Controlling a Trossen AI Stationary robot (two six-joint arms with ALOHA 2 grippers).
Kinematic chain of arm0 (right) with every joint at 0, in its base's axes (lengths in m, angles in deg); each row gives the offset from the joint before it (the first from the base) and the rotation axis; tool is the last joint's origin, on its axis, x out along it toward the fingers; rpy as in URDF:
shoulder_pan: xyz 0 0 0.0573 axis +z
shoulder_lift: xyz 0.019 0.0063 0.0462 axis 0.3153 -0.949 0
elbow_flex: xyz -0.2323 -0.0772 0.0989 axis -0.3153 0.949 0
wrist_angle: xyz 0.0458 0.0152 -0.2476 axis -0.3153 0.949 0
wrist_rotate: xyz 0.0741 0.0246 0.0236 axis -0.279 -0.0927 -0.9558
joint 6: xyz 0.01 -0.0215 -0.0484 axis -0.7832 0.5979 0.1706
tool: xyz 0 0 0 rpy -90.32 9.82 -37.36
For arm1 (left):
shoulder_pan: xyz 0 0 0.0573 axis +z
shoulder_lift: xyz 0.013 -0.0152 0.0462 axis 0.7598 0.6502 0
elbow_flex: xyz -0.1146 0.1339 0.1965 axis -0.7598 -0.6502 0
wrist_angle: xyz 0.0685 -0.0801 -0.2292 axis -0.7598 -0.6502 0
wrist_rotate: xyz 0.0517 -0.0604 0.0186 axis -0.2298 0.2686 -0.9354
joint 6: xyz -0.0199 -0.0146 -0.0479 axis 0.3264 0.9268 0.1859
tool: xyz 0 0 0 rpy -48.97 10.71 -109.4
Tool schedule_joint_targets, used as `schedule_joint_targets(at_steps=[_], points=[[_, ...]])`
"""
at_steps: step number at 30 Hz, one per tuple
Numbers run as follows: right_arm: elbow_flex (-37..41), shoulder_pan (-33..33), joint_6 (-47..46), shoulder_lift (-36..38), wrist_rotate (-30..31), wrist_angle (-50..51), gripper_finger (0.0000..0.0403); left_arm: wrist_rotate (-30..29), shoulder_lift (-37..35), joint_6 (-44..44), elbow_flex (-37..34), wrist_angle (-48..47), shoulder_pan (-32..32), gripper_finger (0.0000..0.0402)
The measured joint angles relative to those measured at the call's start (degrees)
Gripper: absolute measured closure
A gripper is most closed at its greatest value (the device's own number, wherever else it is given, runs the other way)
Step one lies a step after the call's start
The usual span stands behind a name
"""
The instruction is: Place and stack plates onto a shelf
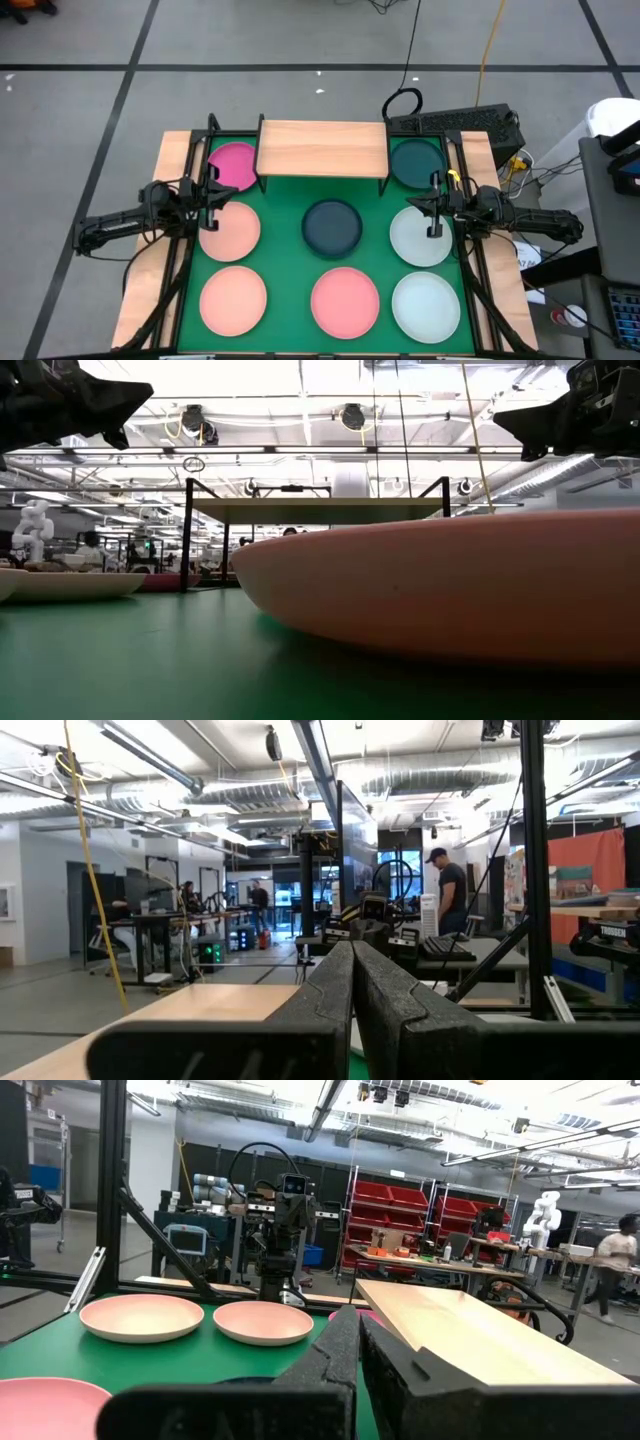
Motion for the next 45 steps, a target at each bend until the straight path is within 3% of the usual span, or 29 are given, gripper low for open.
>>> schedule_joint_targets(at_steps=[27, 36, 45], points=[[-0.01, 0.01, -0.01, 0.00, 0.01, -0.01, 0.0403, 0.00, -0.02, 1.55, 0.02, 0.07, 0.00, 0.0387], [-0.01, 0.02, -0.01, 0.01, 0.00, -0.01, 0.0403, -0.02, -0.02, 3.52, 0.00, 10.91, 0.01, 0.0387], [0.00, 0.01, 0.00, 0.00, 0.02, -0.02, 0.0403, -0.04, -0.02, 3.75, 0.00, 11.97, 0.00, 0.0387]])
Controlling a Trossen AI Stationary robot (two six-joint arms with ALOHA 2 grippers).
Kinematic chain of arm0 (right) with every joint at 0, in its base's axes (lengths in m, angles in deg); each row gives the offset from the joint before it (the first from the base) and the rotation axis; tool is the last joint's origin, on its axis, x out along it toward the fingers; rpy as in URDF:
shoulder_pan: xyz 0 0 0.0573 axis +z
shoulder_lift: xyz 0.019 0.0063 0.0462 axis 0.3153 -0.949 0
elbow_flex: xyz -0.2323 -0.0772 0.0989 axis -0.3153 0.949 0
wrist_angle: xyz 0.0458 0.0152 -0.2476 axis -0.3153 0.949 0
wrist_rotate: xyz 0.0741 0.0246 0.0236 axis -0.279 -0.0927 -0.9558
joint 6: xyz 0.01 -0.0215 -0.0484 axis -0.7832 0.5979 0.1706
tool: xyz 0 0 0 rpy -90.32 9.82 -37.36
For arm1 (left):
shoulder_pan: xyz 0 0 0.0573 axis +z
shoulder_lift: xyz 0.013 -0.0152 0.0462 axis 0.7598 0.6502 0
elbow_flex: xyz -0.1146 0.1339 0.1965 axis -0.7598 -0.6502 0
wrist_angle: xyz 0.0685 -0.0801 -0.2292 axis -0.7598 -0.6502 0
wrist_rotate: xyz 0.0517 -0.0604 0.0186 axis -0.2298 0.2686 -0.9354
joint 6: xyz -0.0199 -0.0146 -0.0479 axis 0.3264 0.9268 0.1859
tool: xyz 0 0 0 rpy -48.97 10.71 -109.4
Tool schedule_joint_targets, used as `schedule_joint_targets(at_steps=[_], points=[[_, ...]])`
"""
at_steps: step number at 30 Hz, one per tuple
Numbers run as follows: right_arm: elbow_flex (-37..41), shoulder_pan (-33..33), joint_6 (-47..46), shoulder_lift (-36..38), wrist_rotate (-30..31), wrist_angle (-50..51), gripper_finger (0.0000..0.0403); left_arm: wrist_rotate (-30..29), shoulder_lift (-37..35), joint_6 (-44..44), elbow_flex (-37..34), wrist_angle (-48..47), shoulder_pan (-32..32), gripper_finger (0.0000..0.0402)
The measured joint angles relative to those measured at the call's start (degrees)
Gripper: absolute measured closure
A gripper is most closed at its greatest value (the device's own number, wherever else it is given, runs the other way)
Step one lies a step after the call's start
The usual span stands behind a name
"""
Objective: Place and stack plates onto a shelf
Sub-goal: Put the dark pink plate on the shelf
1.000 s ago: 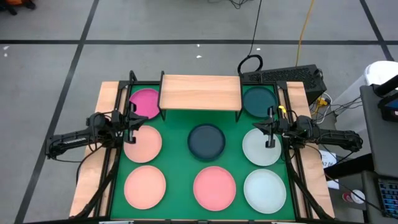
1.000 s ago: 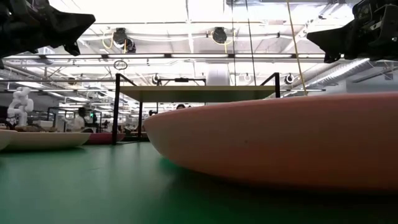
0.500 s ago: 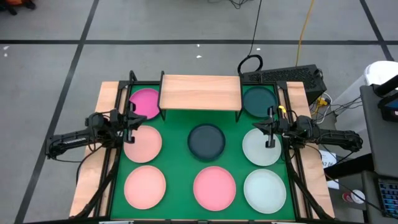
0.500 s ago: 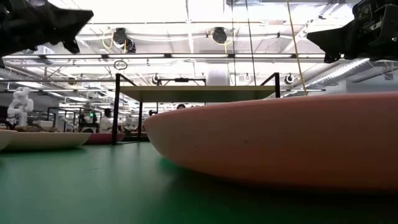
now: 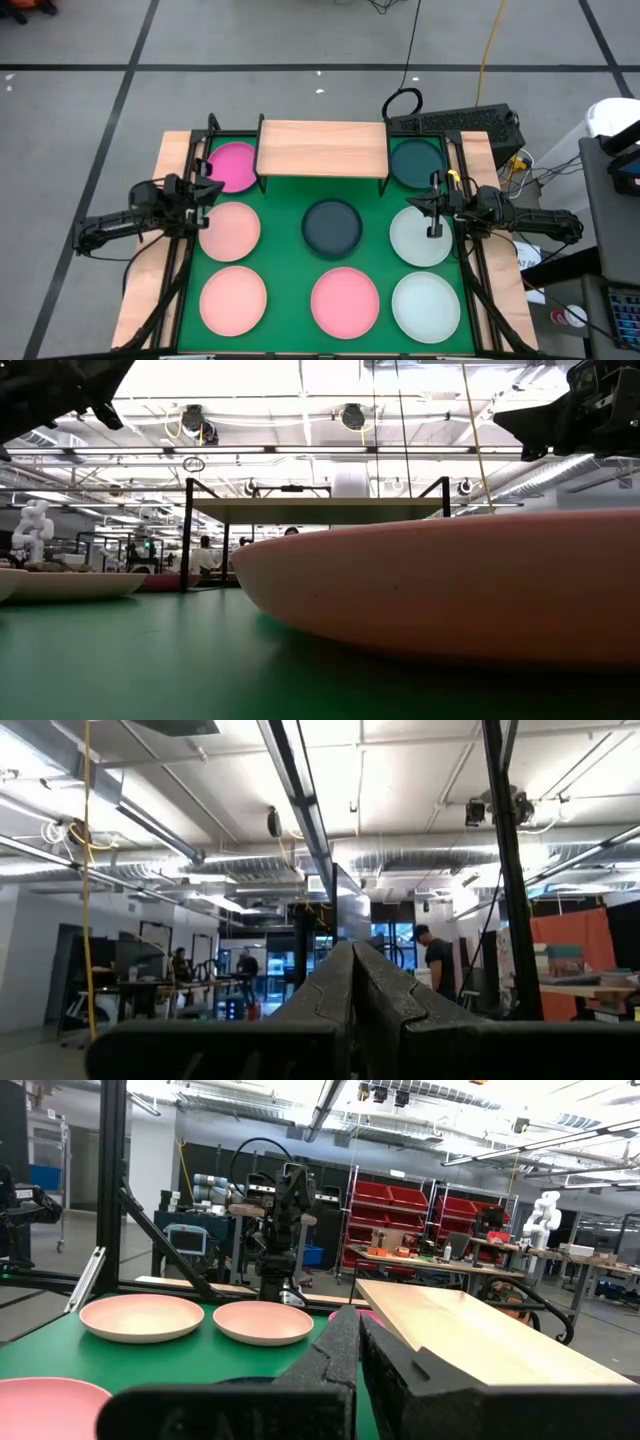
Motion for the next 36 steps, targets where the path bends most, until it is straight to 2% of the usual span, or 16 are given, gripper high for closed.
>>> schedule_joint_targets(at_steps=[3, 7, 10, 14, 16, 19, 24, 29, 32, 36], points=[[0.00, -0.01, -0.01, 0.01, -0.01, 0.01, 0.0403, -1.64, 0.03, -1.03, 0.00, -0.39, 0.05, 0.0387], [-0.01, -0.01, -0.01, -0.01, -0.02, 0.02, 0.0403, -9.90, 0.07, -6.92, 0.00, -2.84, 0.09, 0.0387], [-0.01, -0.01, -0.01, 0.00, -0.02, 0.01, 0.0403, -12.02, 0.76, -10.49, 0.18, -4.84, 0.09, 0.0387], [0.00, 0.01, -0.01, -0.01, -0.02, 0.00, 0.0403, -13.06, 2.11, -12.66, 4.06, -10.66, 0.09, 0.0387], [0.01, -0.01, -0.01, 0.01, -0.01, 0.00, 0.0403, -15.02, 3.62, -12.68, 6.87, -17.32, 0.13, 0.0387], [-0.01, 0.01, -0.01, -0.01, 0.00, 0.00, 0.0403, -16.88, 7.41, -12.03, 10.84, -27.38, 0.12, 0.0387], [-0.01, -0.01, -0.01, -0.01, -0.01, 0.00, 0.0403, -19.06, 14.88, -12.82, 15.60, -36.84, 0.11, 0.0387], [0.00, 0.00, 0.00, 0.00, 0.00, 0.00, 0.0403, -28.34, 21.36, -14.85, 22.53, -45.40, 0.13, 0.0387], [0.00, 0.00, -0.01, 0.00, -0.02, 0.00, 0.0403, -32.46, 26.11, -12.90, 25.72, -51.50, 0.13, 0.0387], [-0.01, -0.01, -0.01, -0.01, 0.00, 0.00, 0.0403, -33.65, 32.14, -7.50, 27.39, -54.40, 0.13, 0.0387]])
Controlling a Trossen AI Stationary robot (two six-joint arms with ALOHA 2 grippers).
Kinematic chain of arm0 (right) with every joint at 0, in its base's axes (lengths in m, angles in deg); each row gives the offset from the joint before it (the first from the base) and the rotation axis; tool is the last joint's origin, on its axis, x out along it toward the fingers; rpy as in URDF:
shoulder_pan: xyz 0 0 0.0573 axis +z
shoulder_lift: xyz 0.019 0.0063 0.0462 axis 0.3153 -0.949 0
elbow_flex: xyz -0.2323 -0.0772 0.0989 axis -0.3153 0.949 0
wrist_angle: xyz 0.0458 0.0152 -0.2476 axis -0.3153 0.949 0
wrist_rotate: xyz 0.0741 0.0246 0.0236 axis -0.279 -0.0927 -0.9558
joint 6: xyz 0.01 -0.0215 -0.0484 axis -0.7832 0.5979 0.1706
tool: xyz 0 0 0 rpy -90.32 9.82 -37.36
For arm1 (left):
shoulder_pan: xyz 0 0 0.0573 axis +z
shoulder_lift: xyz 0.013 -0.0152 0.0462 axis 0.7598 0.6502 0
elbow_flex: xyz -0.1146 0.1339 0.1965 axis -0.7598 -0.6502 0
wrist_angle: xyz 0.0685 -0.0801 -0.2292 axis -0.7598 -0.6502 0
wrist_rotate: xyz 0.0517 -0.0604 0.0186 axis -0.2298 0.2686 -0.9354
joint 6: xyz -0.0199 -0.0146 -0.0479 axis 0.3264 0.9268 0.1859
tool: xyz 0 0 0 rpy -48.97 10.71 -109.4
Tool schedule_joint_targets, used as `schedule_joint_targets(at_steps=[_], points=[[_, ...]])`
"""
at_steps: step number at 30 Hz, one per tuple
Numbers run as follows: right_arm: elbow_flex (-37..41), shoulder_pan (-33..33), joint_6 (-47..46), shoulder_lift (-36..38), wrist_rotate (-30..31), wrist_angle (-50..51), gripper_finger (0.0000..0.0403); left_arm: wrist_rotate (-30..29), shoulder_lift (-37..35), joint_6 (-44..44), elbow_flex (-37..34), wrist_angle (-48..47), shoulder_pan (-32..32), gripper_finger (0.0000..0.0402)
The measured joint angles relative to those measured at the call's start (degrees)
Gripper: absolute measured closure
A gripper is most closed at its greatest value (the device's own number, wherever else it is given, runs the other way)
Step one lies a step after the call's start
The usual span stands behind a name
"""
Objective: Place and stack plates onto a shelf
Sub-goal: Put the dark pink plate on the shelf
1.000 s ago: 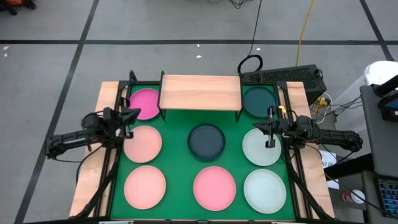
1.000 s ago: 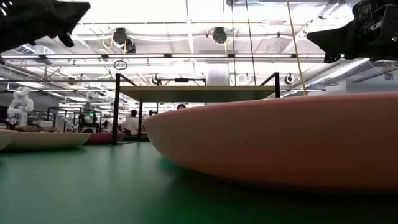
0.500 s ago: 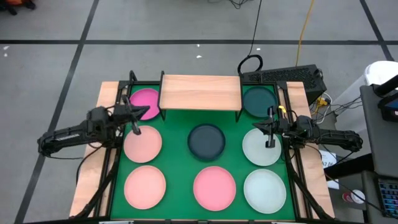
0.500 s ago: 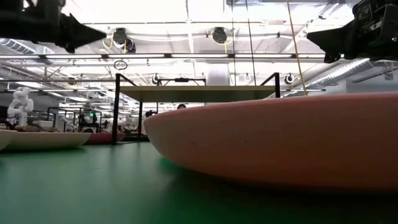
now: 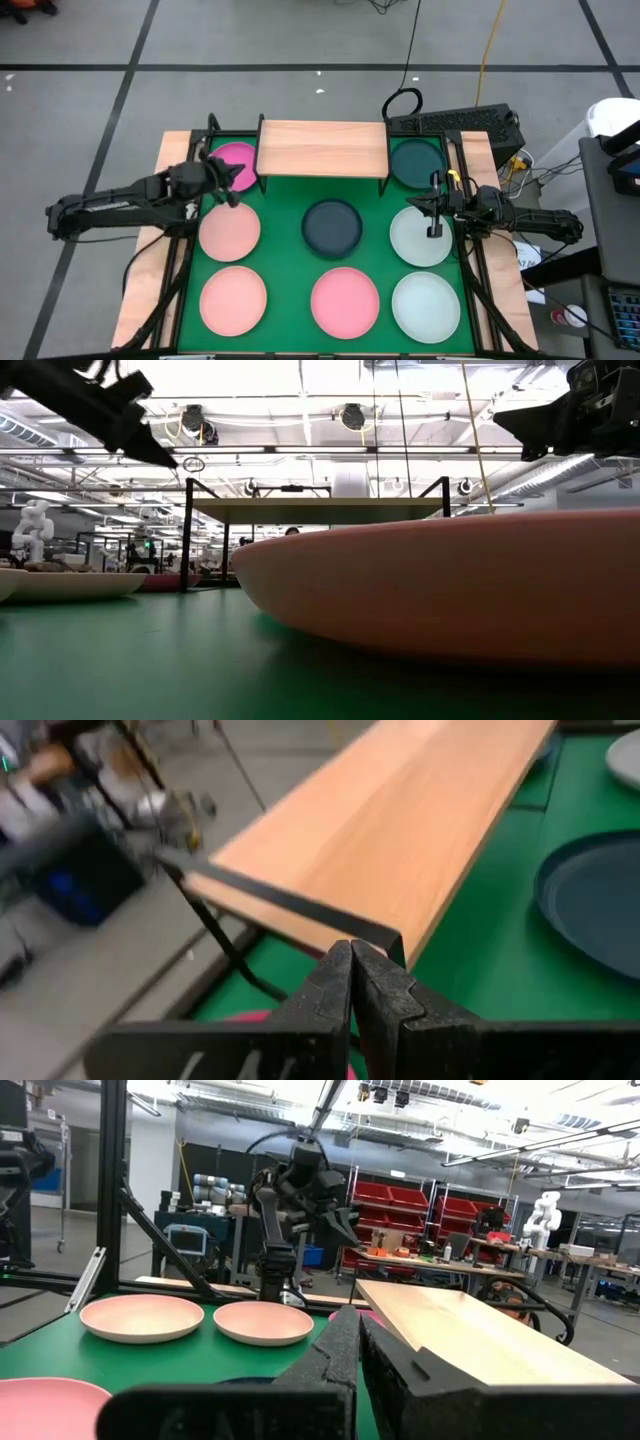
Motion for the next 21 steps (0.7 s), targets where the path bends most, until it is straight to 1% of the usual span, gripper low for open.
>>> schedule_joint_targets(at_steps=[3, 8, 11, 14, 21], points=[[0.00, 0.01, -0.01, 0.02, -0.01, 0.00, 0.0403, -0.55, 4.04, 2.56, 0.02, -1.17, 0.00, 0.0387], [0.00, 0.00, 0.01, 0.01, -0.01, 0.01, 0.0403, -4.81, 10.39, 6.24, 0.02, -6.97, 0.51, 0.0374], [0.02, 0.02, -0.01, -0.01, -0.02, 0.00, 0.0403, -4.95, 13.32, 9.04, 0.02, -10.93, 1.38, 0.0354], [0.00, 0.00, -0.01, -0.01, 0.00, 0.00, 0.0403, -4.60, 15.36, 9.87, 0.02, -10.77, 1.62, 0.0336], [0.00, 0.02, 0.01, -0.01, 0.00, 0.00, 0.0403, -4.22, 21.54, 14.16, 0.02, -11.86, 2.92, 0.0329]])
